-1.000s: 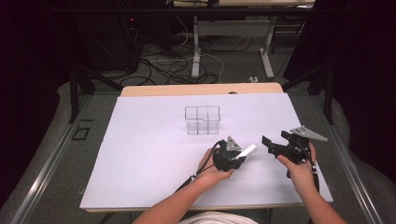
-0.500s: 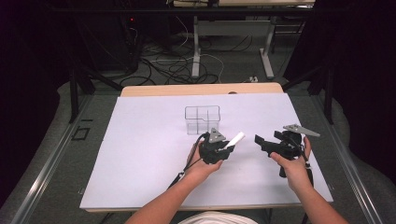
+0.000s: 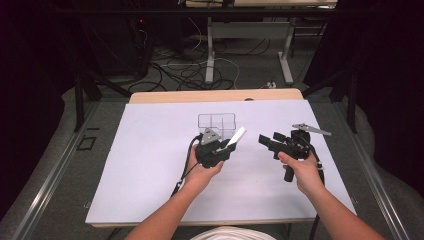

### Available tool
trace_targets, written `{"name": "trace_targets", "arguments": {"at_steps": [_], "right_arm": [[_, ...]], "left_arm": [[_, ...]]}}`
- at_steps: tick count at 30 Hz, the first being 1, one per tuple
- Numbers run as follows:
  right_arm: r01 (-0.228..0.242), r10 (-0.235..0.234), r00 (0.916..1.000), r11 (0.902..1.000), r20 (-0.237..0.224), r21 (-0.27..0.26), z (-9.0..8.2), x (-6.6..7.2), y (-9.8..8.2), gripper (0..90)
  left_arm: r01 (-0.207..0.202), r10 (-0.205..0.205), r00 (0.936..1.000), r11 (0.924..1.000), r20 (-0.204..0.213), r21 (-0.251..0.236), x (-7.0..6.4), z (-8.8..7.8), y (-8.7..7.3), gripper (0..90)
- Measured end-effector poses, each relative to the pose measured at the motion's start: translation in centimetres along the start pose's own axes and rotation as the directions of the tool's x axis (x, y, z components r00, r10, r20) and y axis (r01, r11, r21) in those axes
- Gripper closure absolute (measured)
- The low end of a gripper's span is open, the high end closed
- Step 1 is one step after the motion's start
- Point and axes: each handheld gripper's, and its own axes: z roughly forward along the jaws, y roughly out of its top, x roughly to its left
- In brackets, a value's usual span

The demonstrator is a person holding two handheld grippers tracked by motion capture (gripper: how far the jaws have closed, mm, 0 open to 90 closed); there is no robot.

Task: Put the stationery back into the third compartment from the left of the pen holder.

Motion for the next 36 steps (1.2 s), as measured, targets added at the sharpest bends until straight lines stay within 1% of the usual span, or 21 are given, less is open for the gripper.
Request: {"name": "trace_targets", "arguments": {"at_steps": [4,6,7,8,10,14,15,16,18,19,21,22,23,24,27,29,31,32,33,35,36], "right_arm": [[-0.021,0.021,0.9995,0.9998,-0.024,0.003,0.8,0.8,0.7,27.4],[-0.028,0.028,0.9991,0.9996,-0.031,0.000,1.4,1.3,0.9,28.2],[-0.044,0.044,0.9984,0.9990,-0.034,-0.003,1.7,1.6,1.0,28.9],[-0.031,0.031,0.9983,0.9995,-0.048,0.006,1.9,1.7,1.2,29.5],[-0.030,0.031,0.9978,0.9995,-0.060,0.012,2.5,2.3,1.4,29.7],[-0.060,0.061,0.9947,0.9980,-0.082,0.021,3.6,3.4,1.6,30.1],[-0.064,0.067,0.9927,0.9975,-0.101,0.030,3.8,3.6,1.7,30.0],[-0.078,0.082,0.9911,0.9962,-0.105,0.039,4.1,4.0,1.8,29.6],[-0.073,0.077,0.9905,0.9964,-0.113,0.044,4.7,4.4,1.9,29.1],[-0.084,0.087,0.9900,0.9958,-0.111,0.036,5.0,4.6,1.9,29.1],[-0.103,0.110,0.9865,0.9924,-0.121,0.068,5.5,5.1,2.0,29.1],[-0.094,0.102,0.9876,0.9931,-0.120,0.071,5.8,5.1,2.0,29.1],[-0.109,0.119,0.9851,0.9907,-0.125,0.082,6.0,5.3,2.0,29.1],[-0.107,0.116,0.9854,0.9910,-0.124,0.080,6.3,5.5,2.0,29.1],[-0.147,0.158,0.9793,0.9847,-0.126,0.093,6.9,5.8,1.9,30.6],[-0.157,0.168,0.9774,0.9832,-0.128,0.093,7.1,5.8,1.8,31.5],[-0.189,0.202,0.9690,0.9767,-0.142,0.102,7.6,5.8,1.8,33.8],[-0.208,0.219,0.9658,0.9739,-0.138,0.091,7.9,5.8,1.8,34.8],[-0.222,0.236,0.9598,0.9693,-0.152,0.106,7.9,5.8,1.8,35.9],[-0.228,0.244,0.9577,0.9670,-0.153,0.113,8.1,5.8,1.7,37.1],[-0.253,0.269,0.9507,0.9605,-0.154,0.115,8.5,5.9,1.6,39.8]], "left_arm": [[0.036,-0.037,0.9992,0.9984,-0.019,-0.044,0.8,-1.1,0.4,71.4],[0.041,-0.043,0.9987,0.9973,-0.028,-0.061,1.2,-1.6,0.6,71.4],[0.045,-0.047,0.9984,0.9967,-0.032,-0.067,1.3,-1.8,0.7,71.4],[0.045,-0.047,0.9984,0.9967,-0.032,-0.067,1.3,-1.8,0.7,71.4],[0.045,-0.049,0.9979,0.9954,-0.042,-0.084,1.7,-2.4,0.8,71.4],[0.050,-0.056,0.9969,0.9931,-0.056,-0.106,2.0,-3.0,0.8,71.4],[0.050,-0.056,0.9969,0.9931,-0.056,-0.106,2.0,-3.0,0.8,71.4],[0.054,-0.061,0.9963,0.9923,-0.060,-0.112,2.2,-3.2,0.7,71.4],[0.054,-0.061,0.9962,0.9922,-0.062,-0.112,2.3,-3.3,0.7,71.4],[0.056,-0.064,0.9960,0.9917,-0.063,-0.116,2.3,-3.3,0.6,71.4],[0.066,-0.075,0.9947,0.9906,-0.071,-0.120,2.6,-3.5,0.5,71.4],[0.066,-0.075,0.9947,0.9906,-0.071,-0.120,2.6,-3.5,0.5,71.3],[0.066,-0.075,0.9945,0.9901,-0.073,-0.124,2.8,-3.5,0.4,71.3],[0.075,-0.084,0.9933,0.9899,-0.078,-0.121,3.0,-3.5,0.3,71.4],[0.081,-0.091,0.9923,0.9892,-0.084,-0.122,3.2,-3.5,0.2,71.4],[0.090,-0.101,0.9909,0.9886,-0.088,-0.121,3.3,-3.5,0.0,71.4],[0.091,-0.102,0.9908,0.9888,-0.089,-0.118,3.4,-3.5,0.0,71.4],[0.097,-0.108,0.9903,0.9880,-0.088,-0.121,3.4,-3.4,-0.1,71.3],[0.096,-0.107,0.9904,0.9878,-0.087,-0.122,3.3,-3.4,-0.1,71.4],[0.096,-0.106,0.9906,0.9883,-0.086,-0.119,3.3,-3.4,-0.1,71.4],[0.092,-0.103,0.9910,0.9889,-0.085,-0.116,3.2,-3.3,-0.1,71.4]]}}
